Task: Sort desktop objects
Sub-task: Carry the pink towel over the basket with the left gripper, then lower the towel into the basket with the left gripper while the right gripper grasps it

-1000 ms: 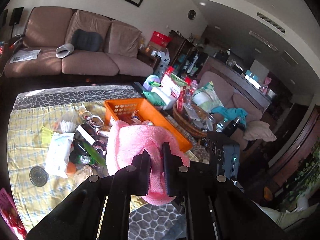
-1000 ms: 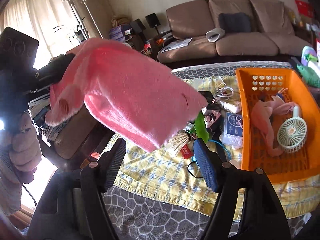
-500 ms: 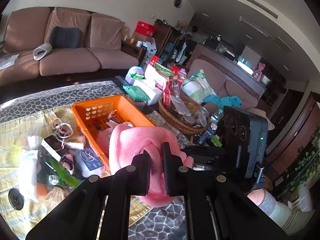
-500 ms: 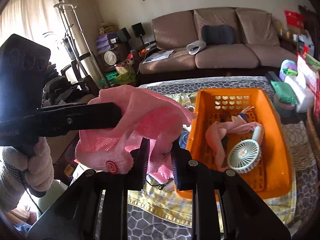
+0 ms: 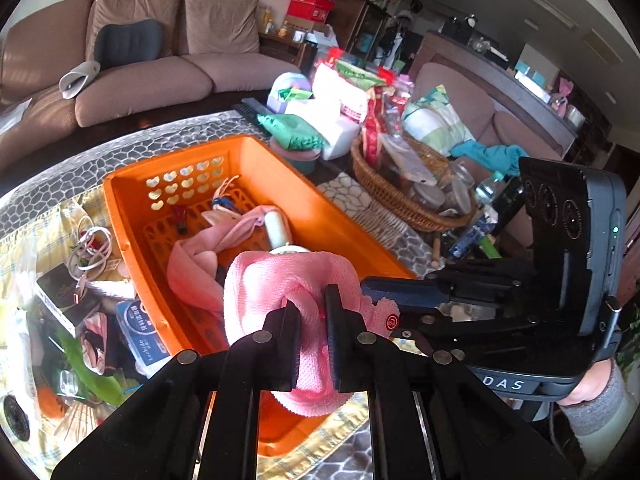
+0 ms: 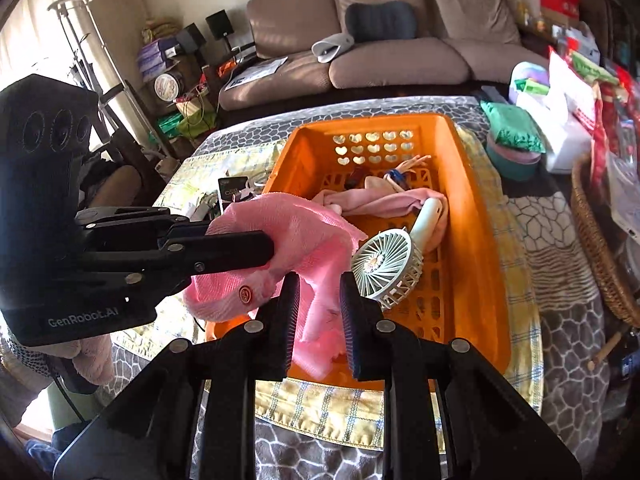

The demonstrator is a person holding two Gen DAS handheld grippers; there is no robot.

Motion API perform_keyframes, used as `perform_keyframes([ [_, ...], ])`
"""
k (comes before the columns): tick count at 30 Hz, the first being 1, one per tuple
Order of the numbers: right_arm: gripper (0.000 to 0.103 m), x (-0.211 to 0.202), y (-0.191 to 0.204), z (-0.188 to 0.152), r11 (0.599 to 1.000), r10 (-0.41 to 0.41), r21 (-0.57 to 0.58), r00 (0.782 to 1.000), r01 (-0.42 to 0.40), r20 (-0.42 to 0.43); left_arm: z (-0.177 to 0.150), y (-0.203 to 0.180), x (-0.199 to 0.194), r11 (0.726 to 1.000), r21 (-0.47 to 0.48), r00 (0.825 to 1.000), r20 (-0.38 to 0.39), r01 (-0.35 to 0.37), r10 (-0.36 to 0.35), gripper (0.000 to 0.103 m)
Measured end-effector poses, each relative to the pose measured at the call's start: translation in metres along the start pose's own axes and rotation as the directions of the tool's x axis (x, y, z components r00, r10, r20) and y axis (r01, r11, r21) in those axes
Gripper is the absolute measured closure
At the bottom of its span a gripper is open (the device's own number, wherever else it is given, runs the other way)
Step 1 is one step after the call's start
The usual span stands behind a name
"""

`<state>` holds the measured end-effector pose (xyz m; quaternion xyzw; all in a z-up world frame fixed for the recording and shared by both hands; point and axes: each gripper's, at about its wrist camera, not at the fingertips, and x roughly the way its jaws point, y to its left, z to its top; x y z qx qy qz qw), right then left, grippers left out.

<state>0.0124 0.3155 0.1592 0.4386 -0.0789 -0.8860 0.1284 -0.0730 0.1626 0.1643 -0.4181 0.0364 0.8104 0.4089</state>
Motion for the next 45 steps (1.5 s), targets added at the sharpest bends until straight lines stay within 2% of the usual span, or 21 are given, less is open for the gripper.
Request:
perform_keyframes([
  [4, 0.084, 0.038, 0.000, -0.004, 1.000, 0.013, 0.002, 0.997, -0.012, -0.072, -0.004, 0.019, 0.027, 0.998, -0.012, 0.992, -0.104, -0.069, 0.067, 0.092],
  [5, 0.084, 0.045, -0.001, -0.006, 1.000, 0.018, 0.009, 0.996, -0.017, -0.090, -0.005, 0.022, 0.032, 0.996, -0.015, 0.988, -0.126, -0.087, 0.085, 0.087],
  [7, 0.084, 0.055, -0.003, -0.009, 0.999, 0.031, 0.022, 0.994, -0.029, -0.109, -0.008, 0.026, 0.036, 0.995, -0.022, 0.986, -0.140, -0.100, 0.096, 0.074],
  [10, 0.082, 0.059, -0.005, -0.015, 0.999, 0.040, 0.020, 0.991, -0.037, -0.127, -0.009, 0.028, 0.028, 0.997, -0.050, 0.993, -0.103, -0.067, 0.061, 0.055],
  [11, 0.082, 0.060, -0.006, -0.017, 0.999, 0.043, 0.019, 0.989, -0.041, -0.138, -0.009, 0.029, 0.024, 0.996, -0.065, 0.995, -0.086, -0.056, 0.051, 0.036],
  [12, 0.082, 0.061, -0.007, -0.018, 0.999, 0.039, 0.016, 0.989, -0.037, -0.145, -0.010, 0.031, 0.020, 0.996, -0.086, 0.997, -0.065, -0.039, 0.033, 0.022],
  [15, 0.081, 0.059, -0.012, -0.021, 1.000, 0.007, 0.019, 0.987, -0.004, -0.158, -0.013, 0.032, 0.012, 0.990, -0.136, 0.999, -0.017, 0.029, -0.031, 0.021],
  [20, 0.076, 0.034, -0.021, -0.010, 0.996, 0.001, 0.084, 0.998, 0.004, -0.069, -0.021, 0.018, 0.006, 0.982, -0.157, 0.994, -0.009, 0.107, -0.110, 0.021],
  [23, 0.073, 0.024, -0.020, -0.003, 0.996, -0.008, 0.090, 0.999, 0.012, -0.038, -0.025, 0.019, -0.004, 0.952, -0.239, 0.981, 0.044, 0.194, -0.189, 0.016],
  [24, 0.073, 0.022, -0.019, -0.002, 0.996, -0.009, 0.091, 0.999, 0.012, -0.037, -0.025, 0.019, -0.005, 0.944, -0.257, 0.978, 0.048, 0.208, -0.203, 0.010],
  [26, 0.071, 0.021, -0.019, -0.001, 0.995, -0.001, 0.102, 1.000, 0.004, -0.030, -0.026, 0.020, -0.005, 0.933, -0.274, 0.972, 0.059, 0.235, -0.228, 0.009],
  [29, 0.068, 0.022, -0.013, -0.003, 0.990, 0.083, 0.111, 0.997, -0.081, -0.012, -0.026, 0.021, -0.006, 0.921, -0.296, 0.968, 0.074, 0.252, -0.240, 0.008],
  [31, 0.064, 0.024, -0.005, -0.007, 0.985, 0.141, 0.104, 0.990, -0.141, 0.002, -0.026, 0.024, -0.006, 0.900, -0.331, 0.959, 0.095, 0.284, -0.268, 0.008],
  [34, 0.061, 0.031, 0.011, -0.007, 0.986, 0.153, 0.070, 0.988, -0.153, 0.011, -0.024, 0.026, -0.005, 0.866, -0.372, 0.942, 0.126, 0.335, -0.311, 0.003],
  [35, 0.061, 0.034, 0.015, -0.007, 0.986, 0.154, 0.062, 0.988, -0.155, 0.016, -0.023, 0.026, -0.005, 0.866, -0.377, 0.944, 0.131, 0.329, -0.302, 0.000],
  [37, 0.060, 0.039, 0.018, -0.007, 0.987, 0.151, 0.058, 0.988, -0.151, 0.017, -0.021, 0.027, -0.003, 0.870, -0.379, 0.948, 0.133, 0.317, -0.288, 0.000],
  [39, 0.060, 0.044, 0.017, -0.007, 0.987, 0.145, 0.066, 0.989, -0.145, 0.004, -0.021, 0.034, -0.001, 0.847, -0.401, 0.937, 0.148, 0.348, -0.315, 0.000],
  [41, 0.060, 0.049, 0.019, -0.010, 0.994, 0.095, 0.051, 0.995, -0.094, -0.014, -0.022, 0.040, 0.000, 0.820, -0.428, 0.925, 0.169, 0.380, -0.340, 0.000],
  [42, 0.060, 0.051, 0.018, -0.012, 0.997, 0.062, 0.043, 0.998, -0.061, -0.026, -0.023, 0.041, -0.001, 0.816, -0.433, 0.924, 0.171, 0.383, -0.343, 0.000],
  [45, 0.065, 0.054, 0.008, -0.013, 0.996, 0.059, 0.069, 0.998, -0.056, -0.037, -0.025, 0.042, -0.002, 0.827, -0.427, 0.930, 0.152, 0.366, -0.333, 0.000],
])
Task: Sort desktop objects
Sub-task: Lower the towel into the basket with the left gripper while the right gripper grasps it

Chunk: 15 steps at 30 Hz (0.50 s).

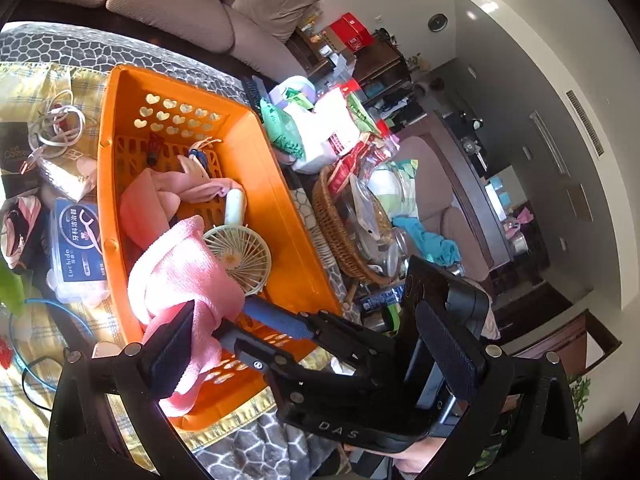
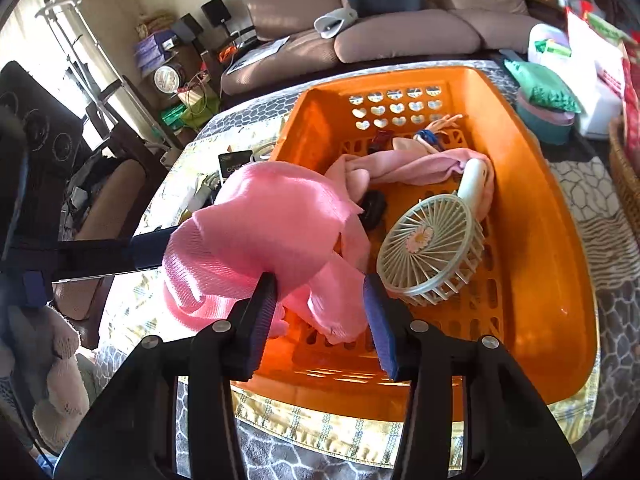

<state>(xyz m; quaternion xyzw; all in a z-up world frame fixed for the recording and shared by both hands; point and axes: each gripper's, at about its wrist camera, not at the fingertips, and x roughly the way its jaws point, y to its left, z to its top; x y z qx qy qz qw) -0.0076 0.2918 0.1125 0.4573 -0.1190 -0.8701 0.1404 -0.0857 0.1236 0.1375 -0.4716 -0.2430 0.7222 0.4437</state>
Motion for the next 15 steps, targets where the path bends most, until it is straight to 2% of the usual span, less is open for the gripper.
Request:
perform_keyframes([
  [2, 0.073, -0.001, -0.005, 0.000, 1.000, 0.012, 0.012, 1.000, -0.012, 0.010, -0.002, 0.003, 0.003, 1.000, -0.010, 1.000, -0.019, 0.002, -0.002, 0.000],
  [4, 0.072, -0.006, -0.006, 0.001, 0.999, 0.035, 0.010, 0.999, -0.036, 0.025, -0.002, 0.005, 0.004, 1.000, -0.013, 1.000, -0.023, -0.001, 0.001, 0.000],
  [6, 0.061, -0.016, -0.007, -0.002, 0.996, 0.085, 0.030, 0.995, -0.087, 0.060, -0.002, 0.008, 0.003, 0.999, -0.032, 1.000, -0.007, 0.013, -0.013, 0.000],
  [7, 0.043, -0.019, -0.009, -0.004, 0.991, 0.124, 0.050, 0.989, -0.128, 0.078, -0.001, 0.011, 0.002, 0.998, -0.051, 0.999, 0.004, 0.032, -0.032, 0.000],
  [8, 0.029, -0.022, -0.010, -0.005, 0.983, 0.161, 0.071, 0.983, -0.168, 0.092, 0.000, 0.013, 0.002, 0.996, -0.072, 0.999, 0.013, 0.051, -0.050, 0.000],
  [11, 0.029, -0.021, -0.006, -0.007, 0.965, 0.233, 0.093, 0.965, -0.244, 0.117, 0.000, 0.014, 0.003, 0.990, -0.109, 0.996, 0.019, 0.088, -0.086, 0.000],
  [13, 0.029, -0.015, 0.000, -0.005, 0.973, 0.211, 0.070, 0.972, -0.218, 0.100, 0.000, 0.010, 0.005, 0.989, -0.107, 0.995, 0.009, 0.100, -0.099, 0.000],
  [15, 0.027, -0.009, 0.005, -0.004, 0.979, 0.195, 0.050, 0.977, -0.200, 0.087, 0.000, 0.005, 0.004, 0.994, -0.087, 0.998, 0.008, 0.067, -0.066, 0.000],
])
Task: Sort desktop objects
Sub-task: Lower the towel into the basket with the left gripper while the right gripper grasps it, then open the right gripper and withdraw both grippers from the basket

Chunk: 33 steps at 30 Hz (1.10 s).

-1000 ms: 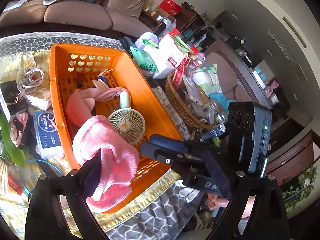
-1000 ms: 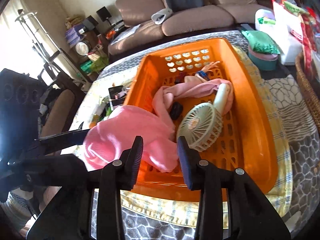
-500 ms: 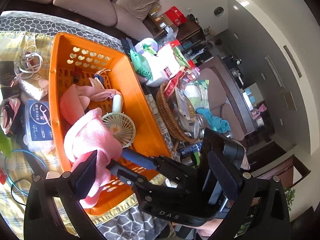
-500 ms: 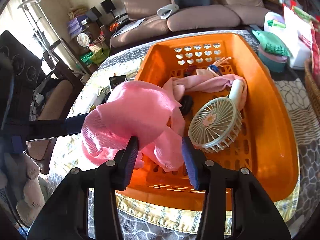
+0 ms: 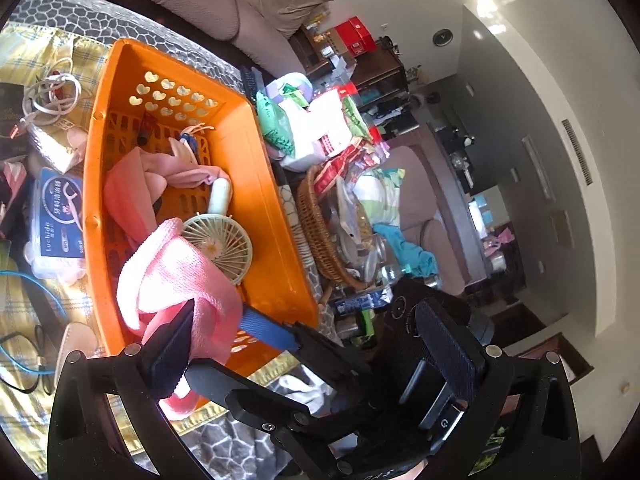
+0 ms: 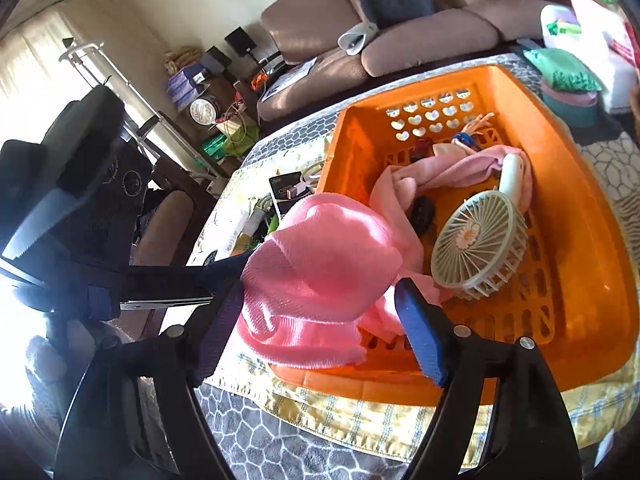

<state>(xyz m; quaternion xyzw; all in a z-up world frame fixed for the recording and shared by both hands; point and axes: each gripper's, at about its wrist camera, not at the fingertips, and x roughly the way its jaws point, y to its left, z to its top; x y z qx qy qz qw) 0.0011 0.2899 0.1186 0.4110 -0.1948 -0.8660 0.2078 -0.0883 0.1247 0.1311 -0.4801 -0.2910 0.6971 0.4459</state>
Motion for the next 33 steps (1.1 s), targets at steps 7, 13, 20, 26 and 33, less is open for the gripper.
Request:
perform_keyframes([
  [7, 0.093, 0.008, 0.014, 0.001, 0.995, 0.023, -0.094, 0.998, -0.028, -0.055, 0.007, 0.014, -0.011, 0.999, -0.037, 1.000, -0.001, 0.025, -0.025, 0.000],
  [13, 0.096, 0.008, 0.017, 0.004, 0.981, -0.121, -0.159, 0.991, 0.110, -0.060, 0.005, 0.010, -0.011, 1.000, 0.004, 0.999, -0.040, -0.014, 0.014, 0.000],
  [20, 0.096, 0.021, -0.016, 0.005, 0.962, -0.255, -0.147, 0.953, 0.232, -0.165, 0.008, 0.000, -0.038, 0.973, 0.142, 0.981, -0.043, -0.182, 0.189, 0.000],
  [26, 0.092, 0.053, -0.006, 0.008, 0.975, -0.201, -0.159, 0.929, 0.158, -0.311, 0.011, 0.002, -0.060, 0.980, 0.117, 0.987, -0.008, -0.160, 0.162, 0.000],
  [33, 0.071, 0.064, 0.004, 0.006, 0.951, -0.292, -0.210, 0.888, 0.228, -0.356, 0.002, 0.006, -0.064, 0.958, 0.171, 0.972, -0.007, -0.230, 0.234, 0.000],
])
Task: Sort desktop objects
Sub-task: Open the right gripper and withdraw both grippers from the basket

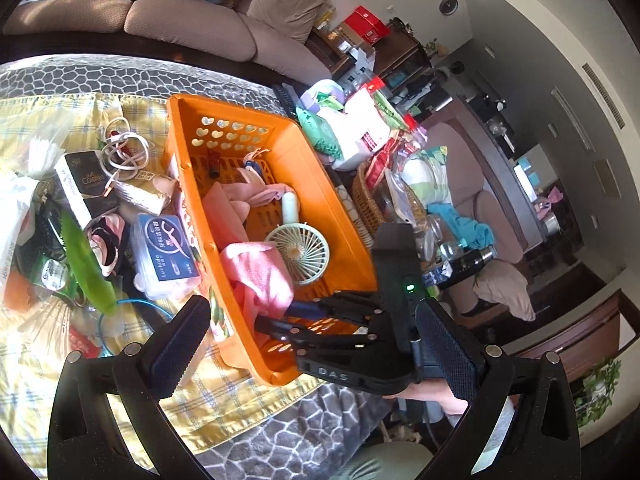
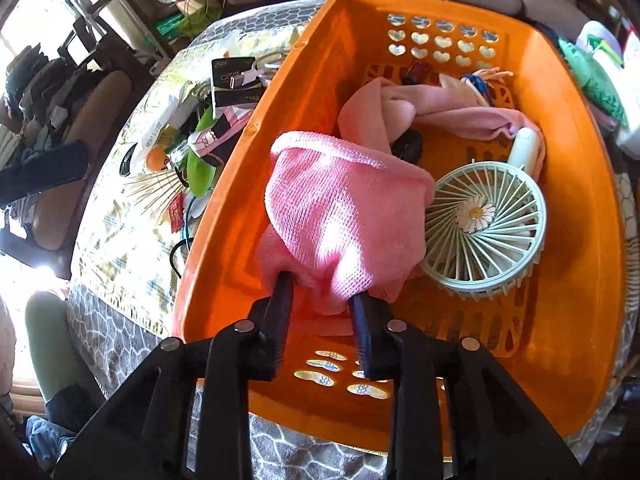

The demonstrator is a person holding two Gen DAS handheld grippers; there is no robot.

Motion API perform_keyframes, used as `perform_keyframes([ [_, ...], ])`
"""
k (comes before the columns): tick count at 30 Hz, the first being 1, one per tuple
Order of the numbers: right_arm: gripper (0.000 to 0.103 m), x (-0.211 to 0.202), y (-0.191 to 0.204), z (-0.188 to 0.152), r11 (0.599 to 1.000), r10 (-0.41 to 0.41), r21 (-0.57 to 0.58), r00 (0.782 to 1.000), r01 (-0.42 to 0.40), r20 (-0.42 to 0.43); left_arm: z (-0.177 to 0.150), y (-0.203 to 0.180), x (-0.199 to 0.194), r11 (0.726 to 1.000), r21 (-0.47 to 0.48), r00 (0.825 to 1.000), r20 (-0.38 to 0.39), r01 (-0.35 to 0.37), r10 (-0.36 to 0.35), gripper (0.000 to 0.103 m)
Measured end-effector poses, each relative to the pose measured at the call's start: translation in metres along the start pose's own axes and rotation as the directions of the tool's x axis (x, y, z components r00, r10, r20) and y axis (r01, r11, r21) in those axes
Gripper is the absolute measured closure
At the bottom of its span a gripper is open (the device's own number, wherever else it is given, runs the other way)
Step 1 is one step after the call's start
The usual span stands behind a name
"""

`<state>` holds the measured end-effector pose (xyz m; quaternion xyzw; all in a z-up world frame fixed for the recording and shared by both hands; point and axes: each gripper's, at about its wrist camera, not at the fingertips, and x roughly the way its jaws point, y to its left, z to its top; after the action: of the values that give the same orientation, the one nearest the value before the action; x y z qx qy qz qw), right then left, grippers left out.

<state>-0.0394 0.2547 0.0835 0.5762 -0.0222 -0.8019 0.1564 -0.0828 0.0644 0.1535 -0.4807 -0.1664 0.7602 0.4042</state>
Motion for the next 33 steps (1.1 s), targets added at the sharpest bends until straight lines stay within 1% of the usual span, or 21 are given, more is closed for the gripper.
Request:
perform_keyframes([
  [1, 0.065, -0.006, 0.000, -0.002, 1.000, 0.002, 0.010, 1.000, -0.003, 0.017, -0.002, 0.000, 0.001, 1.000, 0.011, 1.000, -0.006, -0.019, 0.019, 0.000],
  [2, 0.061, -0.012, -0.001, -0.004, 1.000, -0.002, 0.017, 0.999, 0.002, 0.035, -0.004, 0.001, 0.002, 0.999, 0.021, 0.999, -0.011, -0.036, 0.036, 0.000],
  [4, 0.057, -0.026, -0.002, -0.008, 0.999, -0.025, 0.030, 0.997, 0.023, 0.070, -0.008, 0.000, 0.004, 0.997, 0.045, 0.998, -0.018, -0.064, 0.065, 0.000],
  [6, 0.046, -0.040, -0.003, -0.013, 0.996, -0.085, 0.047, 0.990, 0.080, 0.115, -0.013, -0.003, 0.004, 0.992, 0.079, 0.995, -0.018, -0.099, 0.101, 0.000],
  [7, 0.033, -0.047, -0.002, -0.013, 0.990, -0.138, 0.052, 0.980, 0.132, 0.140, -0.015, -0.005, 0.003, 0.987, 0.101, 0.992, -0.014, -0.122, 0.124, 0.000],
  [8, 0.023, -0.055, -0.001, -0.016, 0.980, -0.197, 0.055, 0.966, 0.191, 0.167, -0.018, -0.007, 0.002, 0.981, 0.124, 0.988, -0.009, -0.149, 0.151, 0.000],
  [9, 0.022, -0.062, 0.002, -0.018, 0.970, -0.245, 0.055, 0.951, 0.239, 0.191, -0.021, -0.009, 0.000, 0.972, 0.148, 0.983, -0.001, -0.181, 0.183, 0.000],
  [10, 0.022, -0.068, 0.003, -0.020, 0.964, -0.265, 0.052, 0.942, 0.259, 0.206, -0.023, -0.010, -0.002, 0.961, 0.172, 0.976, 0.008, -0.216, 0.218, 0.000],
  [12, 0.022, -0.078, 0.006, -0.024, 0.967, -0.254, 0.058, 0.941, 0.247, 0.224, -0.028, -0.009, -0.006, 0.935, 0.211, 0.957, 0.026, -0.286, 0.287, 0.000],
  [14, 0.021, -0.085, 0.011, -0.027, 0.969, -0.247, 0.061, 0.937, 0.240, 0.245, -0.033, -0.006, -0.010, 0.914, 0.230, 0.941, 0.035, -0.334, 0.335, 0.000],
  [17, 0.017, -0.092, 0.022, -0.029, 0.969, -0.246, 0.062, 0.932, 0.238, 0.268, -0.039, -0.001, -0.020, 0.902, 0.232, 0.931, 0.049, -0.364, 0.363, 0.000],
  [20, 0.017, -0.096, 0.036, -0.034, 0.971, -0.239, 0.053, 0.926, 0.233, 0.291, -0.046, 0.003, -0.033, 0.894, 0.224, 0.921, 0.074, -0.388, 0.381, 0.000],
  [25, 0.017, -0.099, 0.066, -0.040, 0.969, -0.240, 0.026, 0.913, 0.245, 0.329, -0.056, 0.013, -0.055, 0.873, 0.206, 0.897, 0.113, -0.441, 0.427, 0.000],
  [27, 0.017, -0.098, 0.077, -0.042, 0.971, -0.231, 0.017, 0.913, 0.239, 0.337, -0.059, 0.019, -0.063, 0.869, 0.191, 0.889, 0.123, -0.457, 0.441, 0.000],
  [31, 0.015, -0.096, 0.096, -0.046, 0.976, -0.203, 0.003, 0.914, 0.216, 0.352, -0.066, 0.030, -0.080, 0.866, 0.163, 0.880, 0.141, -0.473, 0.454, 0.000],
  [33, 0.015, -0.093, 0.103, -0.047, 0.981, -0.181, 0.000, 0.915, 0.194, 0.361, -0.069, 0.037, -0.087, 0.860, 0.152, 0.871, 0.149, -0.488, 0.468, 0.000],
])
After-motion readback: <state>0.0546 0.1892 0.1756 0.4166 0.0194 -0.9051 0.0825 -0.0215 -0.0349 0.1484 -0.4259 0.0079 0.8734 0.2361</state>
